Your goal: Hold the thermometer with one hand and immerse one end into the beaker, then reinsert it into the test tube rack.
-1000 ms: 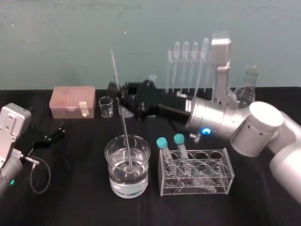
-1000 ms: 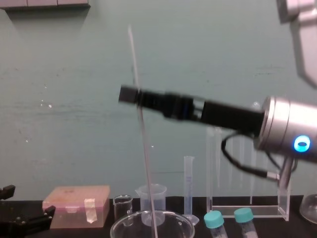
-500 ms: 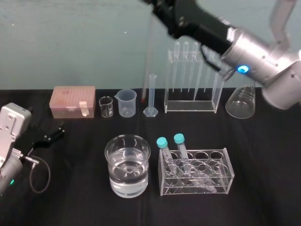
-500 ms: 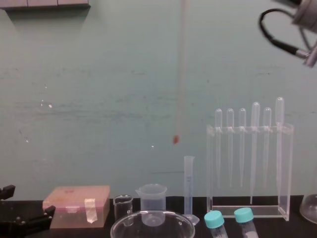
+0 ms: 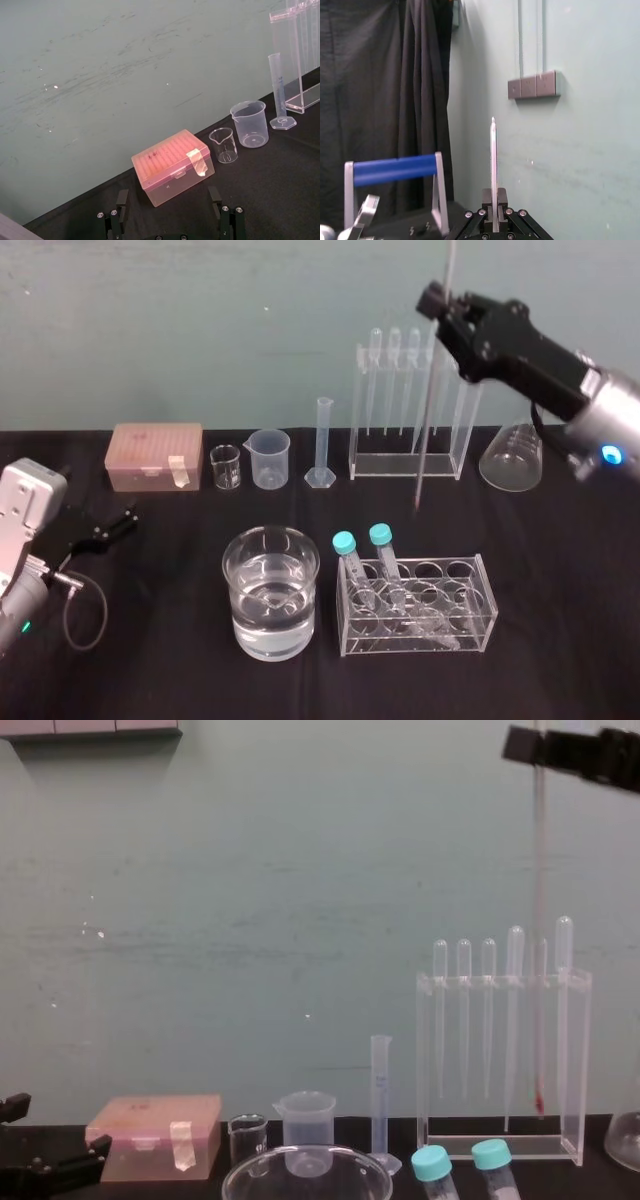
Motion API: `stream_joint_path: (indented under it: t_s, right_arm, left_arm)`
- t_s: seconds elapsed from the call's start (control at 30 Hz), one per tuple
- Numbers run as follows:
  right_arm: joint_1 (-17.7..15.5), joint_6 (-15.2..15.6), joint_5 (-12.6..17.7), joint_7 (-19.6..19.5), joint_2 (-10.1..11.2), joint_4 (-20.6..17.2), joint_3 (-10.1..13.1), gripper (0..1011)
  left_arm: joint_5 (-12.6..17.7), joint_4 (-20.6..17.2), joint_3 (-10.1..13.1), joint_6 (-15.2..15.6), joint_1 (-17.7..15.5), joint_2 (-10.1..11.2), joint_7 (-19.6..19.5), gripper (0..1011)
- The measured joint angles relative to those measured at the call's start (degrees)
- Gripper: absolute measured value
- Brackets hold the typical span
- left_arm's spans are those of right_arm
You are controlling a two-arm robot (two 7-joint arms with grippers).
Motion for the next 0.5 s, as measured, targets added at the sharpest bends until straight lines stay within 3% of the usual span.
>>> stream_joint_path:
  t_s: [0.27,0.5]
  right_arm:
    - [-6.7,-0.5,-1.0,-0.6,2.4,-2.8,1.3,56]
    - [-7.9,-1.3,-2.5,-0.7,1.7,-1.3,1.5,56]
  left_arm:
    - [0.0,0.0,0.0,0.0,0.0,0.0,0.0,1008]
    - [0.0,0.0,0.0,0.0,0.0,0.0,0.0,1008]
